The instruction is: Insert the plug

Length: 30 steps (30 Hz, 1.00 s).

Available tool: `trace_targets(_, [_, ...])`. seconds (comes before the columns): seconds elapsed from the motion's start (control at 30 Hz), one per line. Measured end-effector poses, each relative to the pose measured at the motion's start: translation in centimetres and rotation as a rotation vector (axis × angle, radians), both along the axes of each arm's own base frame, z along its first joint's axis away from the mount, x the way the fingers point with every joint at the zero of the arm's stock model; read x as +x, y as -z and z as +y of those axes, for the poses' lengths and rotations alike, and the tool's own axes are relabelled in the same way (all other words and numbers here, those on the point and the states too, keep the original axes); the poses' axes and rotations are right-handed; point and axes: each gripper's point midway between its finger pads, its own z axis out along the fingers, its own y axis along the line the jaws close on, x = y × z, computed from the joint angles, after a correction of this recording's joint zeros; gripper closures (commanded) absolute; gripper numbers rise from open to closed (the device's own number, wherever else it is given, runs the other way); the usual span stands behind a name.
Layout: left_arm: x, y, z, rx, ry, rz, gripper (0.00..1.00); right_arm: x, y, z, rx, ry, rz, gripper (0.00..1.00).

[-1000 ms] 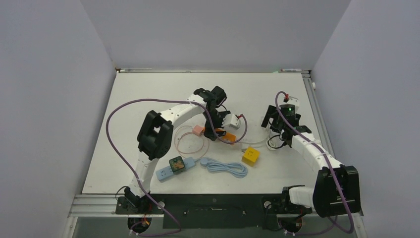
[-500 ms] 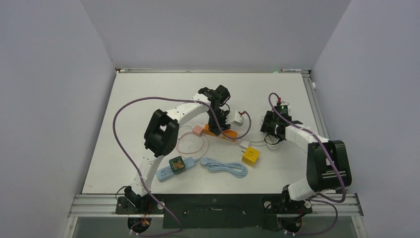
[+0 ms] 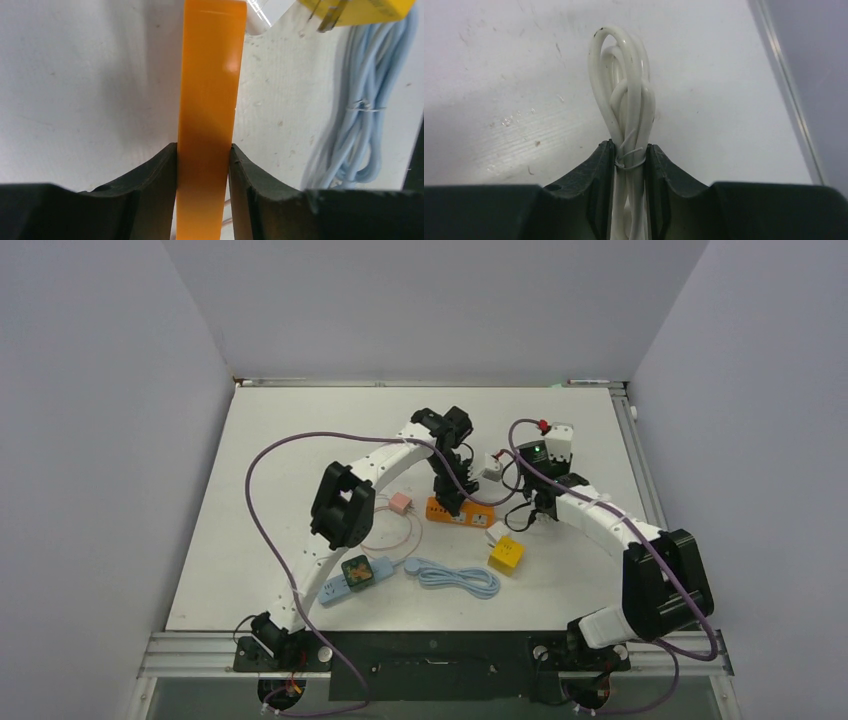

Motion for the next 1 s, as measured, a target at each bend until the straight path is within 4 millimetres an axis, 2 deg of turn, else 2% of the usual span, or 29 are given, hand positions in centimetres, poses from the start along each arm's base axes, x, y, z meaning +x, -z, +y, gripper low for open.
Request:
trace_targets(0.07, [-0.8, 0.0, -0.5, -0.013, -0.020, 0.068, 0.94, 0.5, -2.2, 0.4, -0.076, 0.010, -0.064, 0.95])
trace_targets(0.13, [-1.8, 0.0, -0.6, -0.017, -0.036, 0.133, 0.94, 0.7, -3.2, 0.2, -0.125, 0.031, -0.103, 0.92])
trace_targets(0.23, [-2.9, 0.2, -0.5, -0.009, -0.081, 0.219, 0.94, 0.8, -2.9, -0.8, -0.177, 0.070, -0.105, 0.90])
trace_targets(0.33, [-3.2, 0.3, -0.4, -0.017, -0.162, 0.302, 0.94, 1.2, -1.4, -1.2, -0.206, 0.082, -0.083, 0.89])
trace_targets(0.47, [-2.3, 0.4, 0.2, -0.020, -0.257, 0.353, 0.90, 1.8, 1.0, -1.7, -0.225, 0.090, -0.039, 0.81])
trace_targets(0.6, [-1.4, 0.5, 0.1, -0.027, -0.316, 0.350, 0.74, 2.2, 2.3, -2.3, -0.180, 0.104, -0.020, 0.66])
trace_targets(0.8, [-0.1, 0.6, -0.2, -0.054, -0.362, 0.242, 0.53, 3.5, 2.9, -2.9, -0.049, 0.112, -0.046, 0.30])
trace_targets(0.87, [0.9, 1.5, -0.1, -0.052, -0.373, 0.168, 0.49, 3.9, 3.1, -2.9, 0.004, 0.106, -0.052, 0.22])
trace_targets(0.9, [1.7, 2.5, 0.2, -0.043, -0.379, 0.118, 0.48, 4.2, 3.2, -2.9, 0.034, 0.101, -0.056, 0.20])
trace_targets(1.0, [3.2, 2.5, 0.3, -0.072, -0.397, 0.037, 0.48, 4.5, 2.5, -2.5, 0.098, 0.081, -0.077, 0.20])
